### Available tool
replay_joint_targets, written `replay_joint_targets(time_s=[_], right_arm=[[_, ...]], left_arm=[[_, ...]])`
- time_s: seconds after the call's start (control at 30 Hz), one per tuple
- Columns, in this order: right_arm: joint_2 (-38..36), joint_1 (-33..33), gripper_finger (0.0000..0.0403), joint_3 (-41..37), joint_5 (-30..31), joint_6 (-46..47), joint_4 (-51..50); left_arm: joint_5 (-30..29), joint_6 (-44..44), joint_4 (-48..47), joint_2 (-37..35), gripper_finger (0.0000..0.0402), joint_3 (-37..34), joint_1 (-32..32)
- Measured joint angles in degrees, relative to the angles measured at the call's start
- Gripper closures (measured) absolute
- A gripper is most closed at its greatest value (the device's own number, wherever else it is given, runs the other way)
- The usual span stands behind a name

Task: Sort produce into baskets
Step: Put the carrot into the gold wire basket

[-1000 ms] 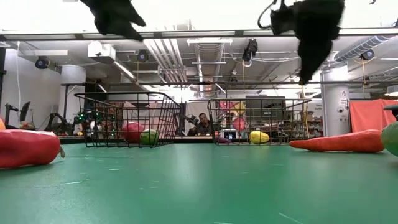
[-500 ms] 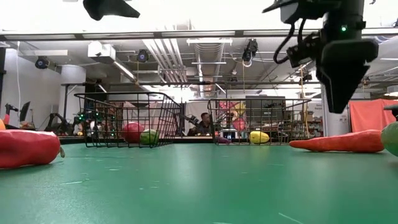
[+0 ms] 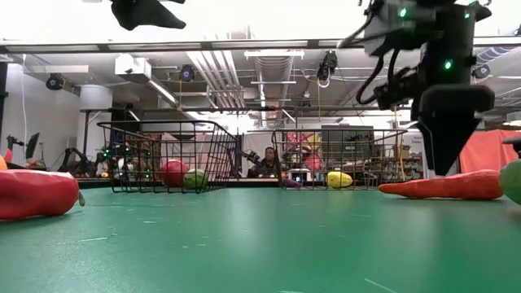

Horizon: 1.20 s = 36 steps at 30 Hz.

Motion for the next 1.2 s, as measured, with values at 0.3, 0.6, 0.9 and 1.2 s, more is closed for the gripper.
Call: replay_joint_targets(time_s=[0.3,0.6,0.9,1.2], right_arm=[[6.95,-1.17,0.0078,1.91,-0.08,-3.15,0.19],[10.5,-1.52,0.0091,2.67,-0.99,-4.1,0.47],[9.88,-1.51,0.0212,2.97,-1.77,-5.61,1.7],[9.78,-1.54,0.033,2.99,-1.59,-9.23,3.49]], left_arm=[[0.0,0.0,-0.01,0.0,0.0112,-0.02,0.0],[0.0,-0.34,0.21,0.73,0.0112,-0.09,0.0],[-0.02,-0.66,2.79,3.91,0.0112,-0.09,0.0],[0.0,-0.86,5.66,6.28,0.0112,2.27,0.0]])
